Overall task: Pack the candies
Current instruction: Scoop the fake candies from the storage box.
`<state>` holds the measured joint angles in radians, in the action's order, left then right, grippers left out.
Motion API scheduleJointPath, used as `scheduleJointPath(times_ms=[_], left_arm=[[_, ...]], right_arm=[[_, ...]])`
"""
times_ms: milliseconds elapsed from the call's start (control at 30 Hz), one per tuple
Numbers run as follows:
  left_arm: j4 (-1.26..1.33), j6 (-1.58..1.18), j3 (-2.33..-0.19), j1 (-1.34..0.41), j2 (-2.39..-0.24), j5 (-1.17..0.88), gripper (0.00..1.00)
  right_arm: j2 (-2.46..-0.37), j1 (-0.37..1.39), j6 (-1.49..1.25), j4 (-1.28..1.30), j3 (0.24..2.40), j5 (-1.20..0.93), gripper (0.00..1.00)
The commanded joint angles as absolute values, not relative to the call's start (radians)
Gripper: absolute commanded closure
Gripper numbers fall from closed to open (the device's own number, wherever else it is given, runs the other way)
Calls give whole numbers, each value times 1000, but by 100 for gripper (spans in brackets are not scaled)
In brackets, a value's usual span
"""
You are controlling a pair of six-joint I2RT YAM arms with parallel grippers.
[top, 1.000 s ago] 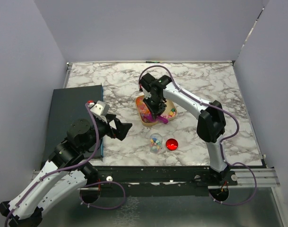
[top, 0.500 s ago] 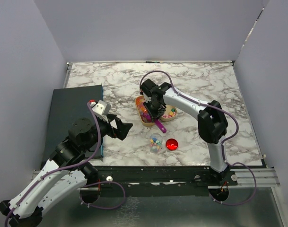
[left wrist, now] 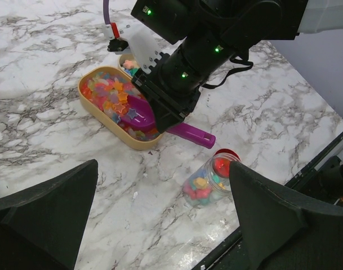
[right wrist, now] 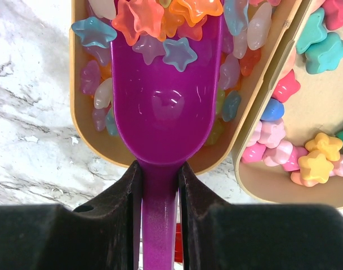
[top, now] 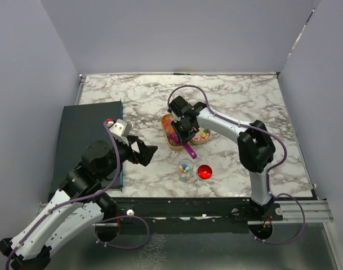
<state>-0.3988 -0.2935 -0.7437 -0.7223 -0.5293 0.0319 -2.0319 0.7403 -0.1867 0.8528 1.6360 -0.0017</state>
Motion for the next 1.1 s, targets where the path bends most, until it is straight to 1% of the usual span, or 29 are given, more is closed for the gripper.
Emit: scheduleJointPath(times_ms=[0,733,1067], left_arm=[[-403,-287,-732,-726,-532,58,1],[-393,-285,-729,-726,-569,54,1],[-394,-287,-730,-726,-586,66,1]], right_arm=[[-2025,724,-195,776,1571,50,99],[-1820,721,-196,402,1247,115,100],[-1735,721,-167,326,1166,127,99]])
